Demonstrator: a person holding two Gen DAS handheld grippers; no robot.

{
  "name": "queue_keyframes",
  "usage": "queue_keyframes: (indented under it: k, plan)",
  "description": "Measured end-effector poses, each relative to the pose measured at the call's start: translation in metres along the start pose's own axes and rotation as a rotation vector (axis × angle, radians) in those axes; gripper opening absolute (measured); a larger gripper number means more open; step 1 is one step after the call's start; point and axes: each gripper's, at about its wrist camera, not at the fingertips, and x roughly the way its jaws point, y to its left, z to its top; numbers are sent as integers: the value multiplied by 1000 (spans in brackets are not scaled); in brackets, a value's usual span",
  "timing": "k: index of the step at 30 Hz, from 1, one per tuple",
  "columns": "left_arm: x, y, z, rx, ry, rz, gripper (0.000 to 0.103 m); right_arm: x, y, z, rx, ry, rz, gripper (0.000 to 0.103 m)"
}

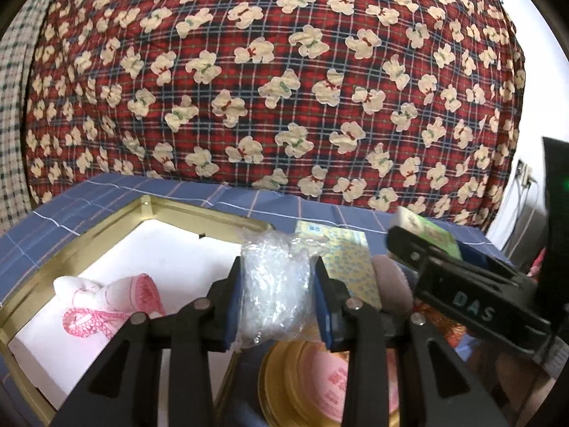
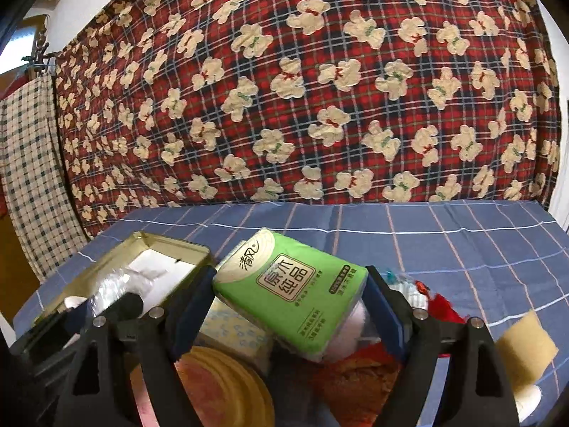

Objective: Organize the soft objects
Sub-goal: 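Hold the plastic bag beside the gold tray with the left tool, then drop the plastic bag into the tray with the left tool while the right tool drops the tissue pack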

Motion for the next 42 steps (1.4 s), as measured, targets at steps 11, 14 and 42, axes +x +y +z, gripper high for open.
queue_keyframes:
  k: [11,14,42]
  plan:
    - [-31,36,31,-16,18,-56,34,9,50,20,-72,32,96,83]
    - [-33,54,39,-13,32,-42,34,16,64,26,-91,54,123,83]
    - [43,158,65,-114,323,-1,34,92,149,28,-244,375,198,83]
